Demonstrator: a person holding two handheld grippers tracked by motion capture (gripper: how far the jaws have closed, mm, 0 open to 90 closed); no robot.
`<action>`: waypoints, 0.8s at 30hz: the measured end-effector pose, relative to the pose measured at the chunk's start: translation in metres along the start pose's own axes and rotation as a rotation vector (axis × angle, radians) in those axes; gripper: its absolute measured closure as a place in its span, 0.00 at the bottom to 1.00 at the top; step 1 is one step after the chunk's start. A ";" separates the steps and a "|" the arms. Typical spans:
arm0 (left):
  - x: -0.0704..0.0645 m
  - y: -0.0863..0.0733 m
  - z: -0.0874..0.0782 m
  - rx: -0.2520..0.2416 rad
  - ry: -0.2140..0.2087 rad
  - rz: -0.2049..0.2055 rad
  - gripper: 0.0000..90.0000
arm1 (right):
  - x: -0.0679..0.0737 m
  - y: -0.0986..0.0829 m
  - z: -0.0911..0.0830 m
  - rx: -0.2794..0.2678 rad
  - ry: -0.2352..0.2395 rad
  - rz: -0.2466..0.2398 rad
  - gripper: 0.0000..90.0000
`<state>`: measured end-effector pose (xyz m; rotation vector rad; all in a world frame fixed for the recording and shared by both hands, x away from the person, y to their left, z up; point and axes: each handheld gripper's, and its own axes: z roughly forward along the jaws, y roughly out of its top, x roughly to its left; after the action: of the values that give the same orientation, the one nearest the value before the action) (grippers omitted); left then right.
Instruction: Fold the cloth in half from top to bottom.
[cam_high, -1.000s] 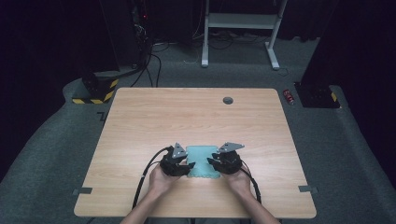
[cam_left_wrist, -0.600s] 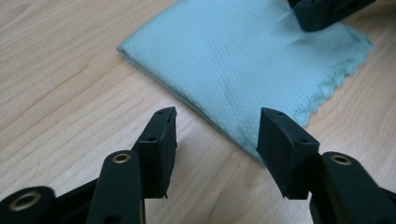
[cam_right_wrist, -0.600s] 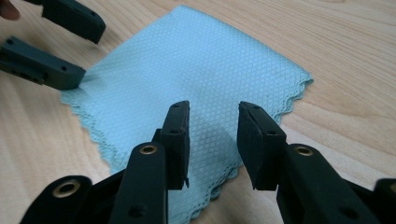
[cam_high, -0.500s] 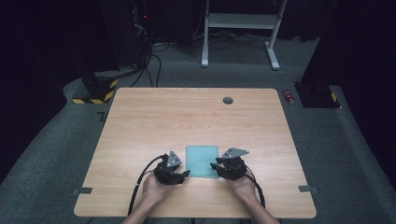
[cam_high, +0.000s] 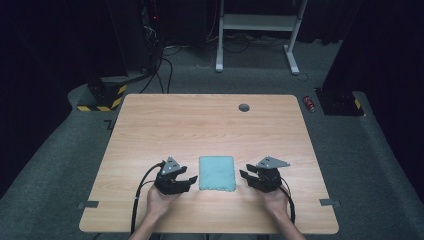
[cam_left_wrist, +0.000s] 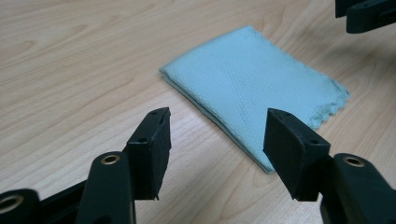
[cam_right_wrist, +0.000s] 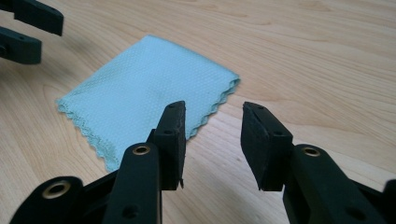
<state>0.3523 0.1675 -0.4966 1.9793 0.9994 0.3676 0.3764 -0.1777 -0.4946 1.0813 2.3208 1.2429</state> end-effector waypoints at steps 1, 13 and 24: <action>0.001 0.000 -0.002 -0.007 0.007 -0.004 0.45 | -0.001 0.000 -0.001 -0.004 -0.003 0.002 0.67; 0.022 -0.012 -0.021 -0.053 0.060 -0.082 0.44 | -0.012 -0.005 -0.018 -0.042 -0.036 0.041 0.65; 0.035 -0.025 -0.025 -0.043 0.113 -0.119 0.44 | -0.023 -0.021 -0.026 -0.024 -0.082 0.078 0.64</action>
<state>0.3472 0.2167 -0.5061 1.8677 1.1652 0.4348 0.3676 -0.2170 -0.4982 1.2019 2.2171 1.2266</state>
